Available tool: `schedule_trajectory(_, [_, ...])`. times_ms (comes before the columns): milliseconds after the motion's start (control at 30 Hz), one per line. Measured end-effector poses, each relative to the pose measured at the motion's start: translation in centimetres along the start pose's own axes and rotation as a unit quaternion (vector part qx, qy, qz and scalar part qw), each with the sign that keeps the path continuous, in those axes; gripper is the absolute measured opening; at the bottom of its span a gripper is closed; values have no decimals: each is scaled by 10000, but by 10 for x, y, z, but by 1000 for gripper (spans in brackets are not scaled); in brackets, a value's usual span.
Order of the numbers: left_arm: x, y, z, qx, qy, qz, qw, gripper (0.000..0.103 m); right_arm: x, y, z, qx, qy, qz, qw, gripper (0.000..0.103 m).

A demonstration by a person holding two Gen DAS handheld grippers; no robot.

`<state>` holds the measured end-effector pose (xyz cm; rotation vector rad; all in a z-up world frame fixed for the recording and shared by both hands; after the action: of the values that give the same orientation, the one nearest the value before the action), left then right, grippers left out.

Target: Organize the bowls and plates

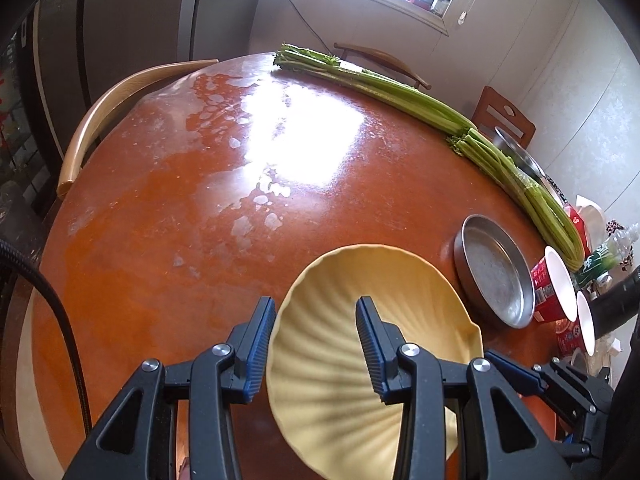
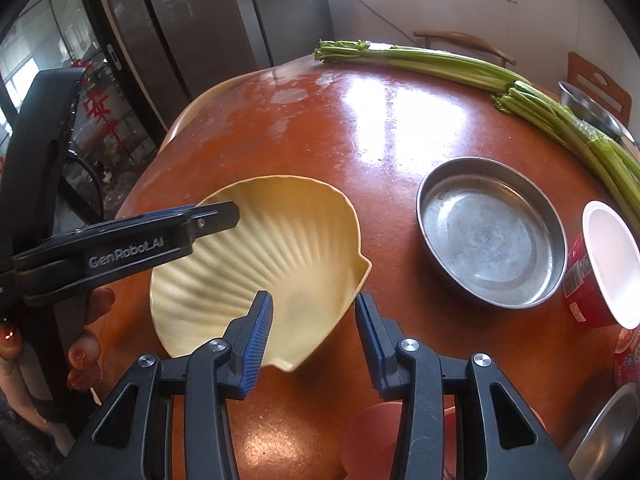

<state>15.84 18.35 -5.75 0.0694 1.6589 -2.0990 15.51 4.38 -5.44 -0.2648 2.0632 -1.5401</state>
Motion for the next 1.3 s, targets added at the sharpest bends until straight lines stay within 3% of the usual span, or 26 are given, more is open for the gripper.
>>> schedule_trajectory(333, [-14, 15, 7, -57, 124, 25, 9999, 42, 4, 1, 6, -68, 17, -21, 10000, 45])
schedule_trajectory(467, [-15, 15, 4, 83, 43, 43, 9999, 42, 5, -4, 6, -70, 13, 47, 10000, 45])
schedule_trajectory(633, [-10, 7, -3, -64, -66, 150, 9998, 42, 9, -14, 9, -18, -3, 161, 9999, 45])
schedule_trajectory(1033, [26, -41, 16, -172, 79, 518, 9985, 46, 35, -52, 28, 261, -104, 531, 9982, 46])
schedule_trajectory(1300, [62, -46, 51, -120, 317, 432, 9985, 48, 59, -71, 51, 447, -161, 619, 9970, 48])
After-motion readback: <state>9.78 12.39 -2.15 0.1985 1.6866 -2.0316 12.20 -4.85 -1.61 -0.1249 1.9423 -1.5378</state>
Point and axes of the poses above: each gripper's, at about its wrist camera, not at the fingertips, and y roughly the way its jaws point, z to its right, x to its underside, the point moved 3 cm from there along y, roughly the way its jaws point, and after that the axes turned 13 degrees about -z, right-handed, at the moved point
